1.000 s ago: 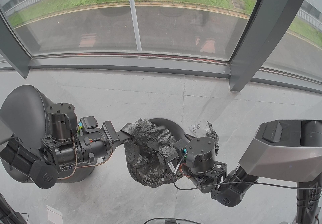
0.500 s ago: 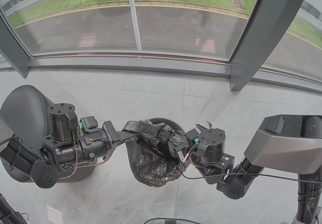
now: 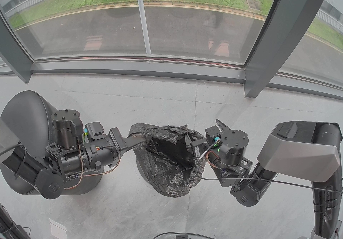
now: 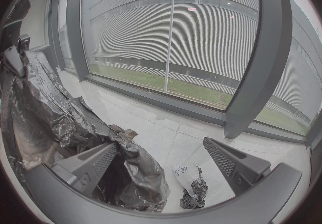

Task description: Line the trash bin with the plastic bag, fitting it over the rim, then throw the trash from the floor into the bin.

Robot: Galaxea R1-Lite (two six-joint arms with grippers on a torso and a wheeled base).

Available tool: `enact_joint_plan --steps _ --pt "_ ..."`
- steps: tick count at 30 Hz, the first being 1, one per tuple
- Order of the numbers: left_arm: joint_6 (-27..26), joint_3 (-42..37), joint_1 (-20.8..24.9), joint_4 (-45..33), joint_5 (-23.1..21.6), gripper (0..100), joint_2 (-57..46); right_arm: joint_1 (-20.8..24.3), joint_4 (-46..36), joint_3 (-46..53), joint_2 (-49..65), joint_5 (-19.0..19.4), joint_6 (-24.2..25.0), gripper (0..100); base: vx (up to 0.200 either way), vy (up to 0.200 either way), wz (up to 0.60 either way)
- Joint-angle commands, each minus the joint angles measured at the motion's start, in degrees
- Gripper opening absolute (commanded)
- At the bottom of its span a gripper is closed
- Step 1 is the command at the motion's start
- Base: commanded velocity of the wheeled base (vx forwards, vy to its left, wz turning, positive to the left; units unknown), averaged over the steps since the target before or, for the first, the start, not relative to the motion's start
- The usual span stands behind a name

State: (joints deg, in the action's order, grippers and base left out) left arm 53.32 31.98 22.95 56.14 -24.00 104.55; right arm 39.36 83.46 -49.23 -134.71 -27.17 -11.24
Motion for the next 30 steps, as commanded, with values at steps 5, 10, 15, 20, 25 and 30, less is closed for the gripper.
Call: enact_joint_plan --steps 5,10,15,20,25,30 --pt "-2.6 0.6 -1.9 0.6 -0.4 0 3.3 -0.6 0.6 -2.6 -3.0 -0.5 0.0 100 0.000 0.000 0.00" --pt "-2.7 1.1 -2.3 0.6 -0.4 0 3.9 -1.0 0.6 -4.5 -3.5 -0.5 0.0 100 0.000 0.000 0.00" --pt "-2.8 1.4 -2.6 0.6 -0.4 0 4.1 -1.4 0.5 -6.1 -3.5 -0.6 -0.1 100 0.000 0.000 0.00" --pt "-2.8 2.4 -3.4 0.5 -0.4 0 4.2 -2.0 0.2 -7.7 -3.9 -0.5 -0.8 100 0.000 0.000 0.00" --pt "-3.0 3.4 -3.8 0.5 -0.4 0 4.2 -2.7 -0.2 -9.4 -4.3 -0.5 -0.9 100 0.000 0.000 0.00" --pt "-3.5 4.1 -4.6 0.5 -0.4 0 4.9 -3.0 -0.3 -10.7 -5.1 -0.5 -1.4 100 0.000 0.000 0.00"
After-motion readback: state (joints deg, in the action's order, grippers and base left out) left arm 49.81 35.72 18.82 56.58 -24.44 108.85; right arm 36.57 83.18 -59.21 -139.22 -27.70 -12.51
